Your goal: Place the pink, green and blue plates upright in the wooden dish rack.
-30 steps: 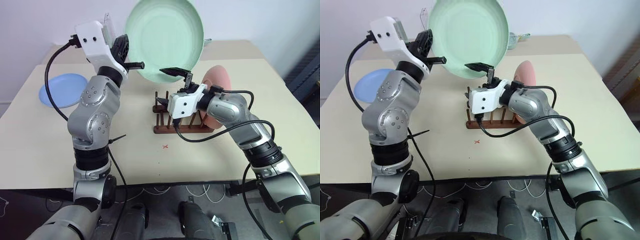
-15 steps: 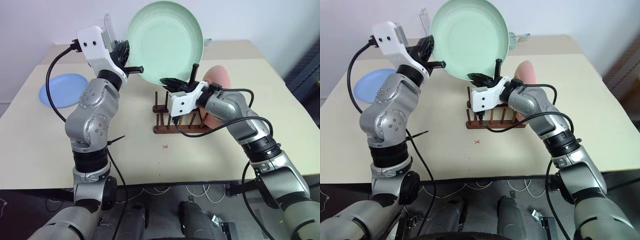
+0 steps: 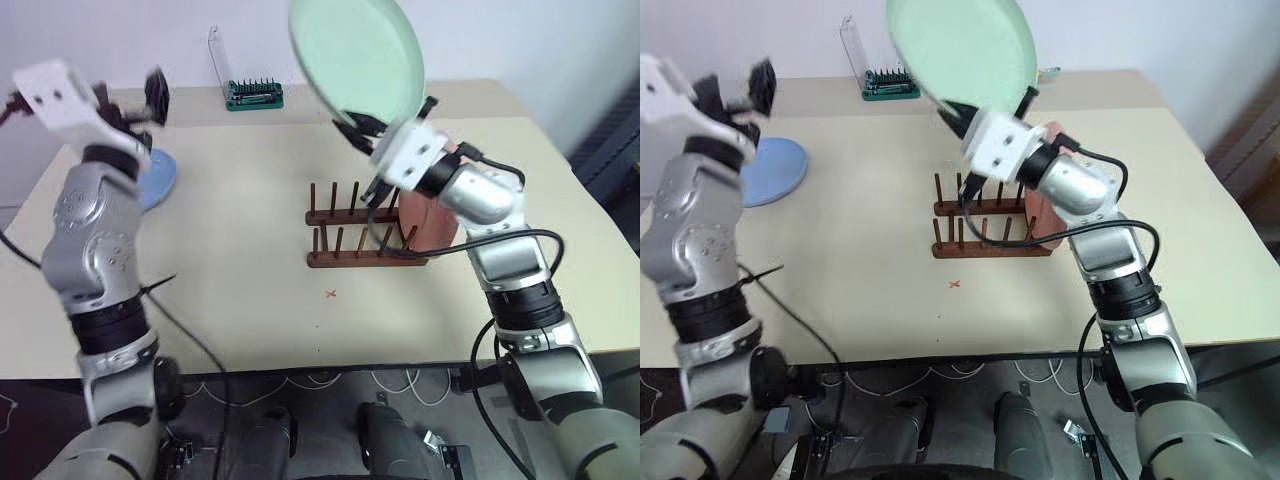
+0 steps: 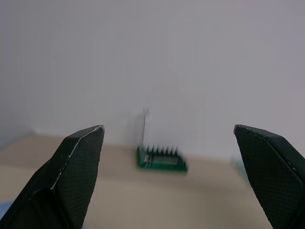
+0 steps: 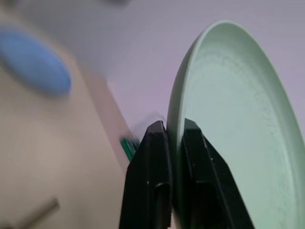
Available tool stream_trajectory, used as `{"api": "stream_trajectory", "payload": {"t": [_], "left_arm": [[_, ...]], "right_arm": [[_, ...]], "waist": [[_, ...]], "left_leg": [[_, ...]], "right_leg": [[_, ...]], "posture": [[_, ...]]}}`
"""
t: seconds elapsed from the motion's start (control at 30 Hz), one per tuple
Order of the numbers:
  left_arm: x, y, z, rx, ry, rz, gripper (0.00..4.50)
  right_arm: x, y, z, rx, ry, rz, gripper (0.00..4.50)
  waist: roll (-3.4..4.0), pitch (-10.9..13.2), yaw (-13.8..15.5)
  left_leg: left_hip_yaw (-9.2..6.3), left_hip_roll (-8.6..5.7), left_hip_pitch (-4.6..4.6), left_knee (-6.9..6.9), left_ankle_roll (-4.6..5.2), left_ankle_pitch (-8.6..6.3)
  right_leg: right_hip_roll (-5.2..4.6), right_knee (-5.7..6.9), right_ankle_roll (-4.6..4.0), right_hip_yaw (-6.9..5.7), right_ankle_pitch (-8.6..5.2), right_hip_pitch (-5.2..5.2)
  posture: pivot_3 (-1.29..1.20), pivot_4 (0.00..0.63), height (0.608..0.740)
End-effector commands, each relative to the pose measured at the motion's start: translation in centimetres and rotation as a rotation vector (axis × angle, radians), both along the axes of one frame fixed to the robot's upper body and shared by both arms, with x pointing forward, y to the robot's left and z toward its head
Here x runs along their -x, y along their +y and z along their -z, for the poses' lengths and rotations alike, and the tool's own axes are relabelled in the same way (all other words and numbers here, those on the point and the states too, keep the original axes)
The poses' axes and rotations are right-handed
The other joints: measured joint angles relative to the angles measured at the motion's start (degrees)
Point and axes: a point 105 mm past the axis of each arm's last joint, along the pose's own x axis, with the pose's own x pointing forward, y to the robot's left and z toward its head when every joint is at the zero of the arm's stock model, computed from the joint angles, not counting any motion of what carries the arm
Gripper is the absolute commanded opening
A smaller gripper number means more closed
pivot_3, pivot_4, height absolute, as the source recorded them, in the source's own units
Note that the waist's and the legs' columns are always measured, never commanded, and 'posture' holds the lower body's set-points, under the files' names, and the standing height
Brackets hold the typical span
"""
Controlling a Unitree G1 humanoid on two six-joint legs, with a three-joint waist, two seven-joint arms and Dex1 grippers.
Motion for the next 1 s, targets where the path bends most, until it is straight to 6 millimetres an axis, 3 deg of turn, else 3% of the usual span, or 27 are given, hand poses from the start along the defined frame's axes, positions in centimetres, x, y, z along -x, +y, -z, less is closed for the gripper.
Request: {"api": "stream_trajectory", "payload": {"t": [0.03, 0.17, 0.23, 0.37, 0.57, 1.0], "left_arm": [[1.2, -2.2, 1.4, -0.113, 0.017, 0.193, 4.48], [2.3, -3.2, 3.6, -0.159, 0.081, 0.307, 4.48], [2.9, -3.6, 4.8, -0.135, 0.111, 0.36, 4.48], [3.9, -4.9, 6.7, -0.125, 0.164, 0.473, 4.48], [4.5, -6.1, 9.1, -0.171, 0.239, 0.548, 4.48], [4.7, -6.9, 9.5, -0.169, 0.241, 0.565, 4.48]], "right_arm": [[3.0, -0.8, -2.3, -0.198, 0.157, -0.19, 0.0], [4.7, -1.0, -2.7, -0.287, 0.301, -0.308, 0.0], [4.9, -1.5, -2.6, -0.419, 0.43, -0.36, 0.0], [3.7, -2.5, -1.3, -0.66, 0.651, -0.358, 0.0], [2.1, -2.4, 2.0, -0.718, 0.824, -0.253, 0.0], [1.0, -3.5, 4.5, -0.808, 0.978, -0.178, 0.0]], "waist": [[0.0, 0.0, 0.3], [0.03, 0.0, 0.1], [0.04, 0.0, 0.0], [0.17, 0.0, -0.1], [0.2, 0.0, 0.0], [0.23, 0.0, -0.1]], "left_leg": [[-0.02, 0.0, -0.02, 0.02, 0.01, -0.01], [-0.06, 0.01, -0.01, 0.03, 0.08, -0.04], [-0.05, 0.02, 0.0, 0.01, 0.08, -0.05], [0.02, 0.07, 0.07, -0.09, 0.08, -0.04], [0.06, 0.06, 0.05, -0.14, 0.08, -0.04], [0.07, 0.07, 0.05, -0.16, 0.09, -0.04]], "right_leg": [[0.0, 0.0, -0.01, 0.0, 0.0, 0.0], [0.0, 0.03, -0.07, -0.02, 0.02, 0.0], [0.0, 0.03, -0.07, -0.02, 0.02, -0.02], [0.0, 0.07, -0.08, 0.01, 0.03, -0.06], [-0.01, 0.08, -0.1, 0.02, 0.04, -0.11], [0.0, 0.07, -0.1, 0.02, 0.04, -0.11]], "posture": [[0.0, 0.15, 0.74], [0.0, 0.15, 0.74], [0.0, 0.15, 0.74], [0.0, 0.15, 0.74], [0.0, 0.15, 0.74], [0.0, 0.15, 0.74]]}}
